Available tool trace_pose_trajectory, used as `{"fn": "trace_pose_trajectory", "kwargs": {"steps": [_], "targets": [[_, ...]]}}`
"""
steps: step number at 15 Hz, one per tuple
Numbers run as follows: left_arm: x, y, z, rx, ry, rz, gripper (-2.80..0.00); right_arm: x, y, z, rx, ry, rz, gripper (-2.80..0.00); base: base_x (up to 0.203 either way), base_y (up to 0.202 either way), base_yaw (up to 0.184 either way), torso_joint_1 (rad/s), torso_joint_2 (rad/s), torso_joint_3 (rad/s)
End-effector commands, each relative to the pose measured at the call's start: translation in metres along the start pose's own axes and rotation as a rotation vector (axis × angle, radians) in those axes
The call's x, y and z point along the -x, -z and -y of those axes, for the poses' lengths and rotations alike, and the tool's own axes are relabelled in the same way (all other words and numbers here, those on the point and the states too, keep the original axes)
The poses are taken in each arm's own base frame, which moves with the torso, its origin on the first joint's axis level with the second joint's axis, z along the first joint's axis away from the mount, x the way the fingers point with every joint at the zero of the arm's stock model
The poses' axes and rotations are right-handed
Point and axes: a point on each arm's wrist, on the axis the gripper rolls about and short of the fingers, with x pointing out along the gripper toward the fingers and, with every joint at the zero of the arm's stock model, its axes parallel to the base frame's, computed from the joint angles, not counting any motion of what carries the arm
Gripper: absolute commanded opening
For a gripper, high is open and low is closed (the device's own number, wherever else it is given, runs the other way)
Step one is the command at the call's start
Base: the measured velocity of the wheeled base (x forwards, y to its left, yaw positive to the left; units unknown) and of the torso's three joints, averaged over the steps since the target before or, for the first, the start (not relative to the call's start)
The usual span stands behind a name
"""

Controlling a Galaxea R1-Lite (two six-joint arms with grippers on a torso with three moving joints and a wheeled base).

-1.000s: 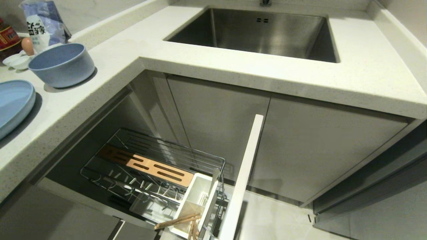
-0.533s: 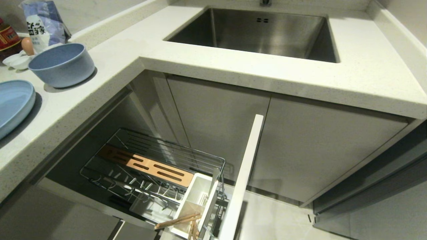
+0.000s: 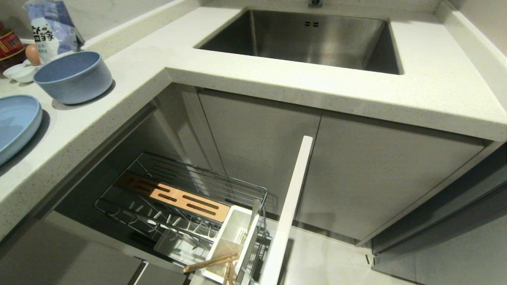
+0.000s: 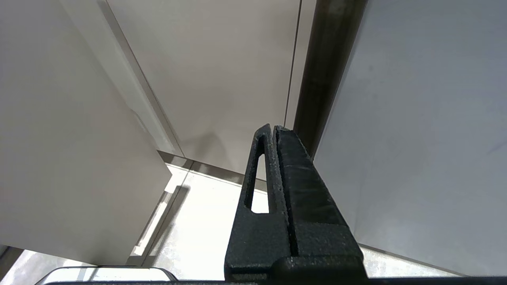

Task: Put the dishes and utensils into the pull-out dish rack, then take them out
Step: Pick up the spoon and place it in the cupboard

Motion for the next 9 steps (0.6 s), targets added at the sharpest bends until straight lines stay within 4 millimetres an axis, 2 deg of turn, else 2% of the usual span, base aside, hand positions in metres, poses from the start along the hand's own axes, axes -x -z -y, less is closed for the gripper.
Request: {"fn": "trace_pose_trajectory", "kwargs": {"steps": [1,4,9], "targets": [[-0.013,-0.001,-0.003,0.005,0.019,-0.034,0.00,-0.001,0.006,0.000,0.000,0.000,-0.022,-2.80,0.000,0.000,0.000,0.000,0.00,0.000],[-0.020,-0.001,-0.002,0.013,0.104,-0.044,0.00,-0.001,0.006,0.000,0.000,0.000,-0.022,-2.80,0.000,0.000,0.000,0.000,0.00,0.000],[-0.027,-0.001,-0.004,0.021,0.103,-0.063,0.00,-0.001,0.006,0.000,0.000,0.000,-0.022,-2.80,0.000,0.000,0.000,0.000,0.00,0.000]]}}
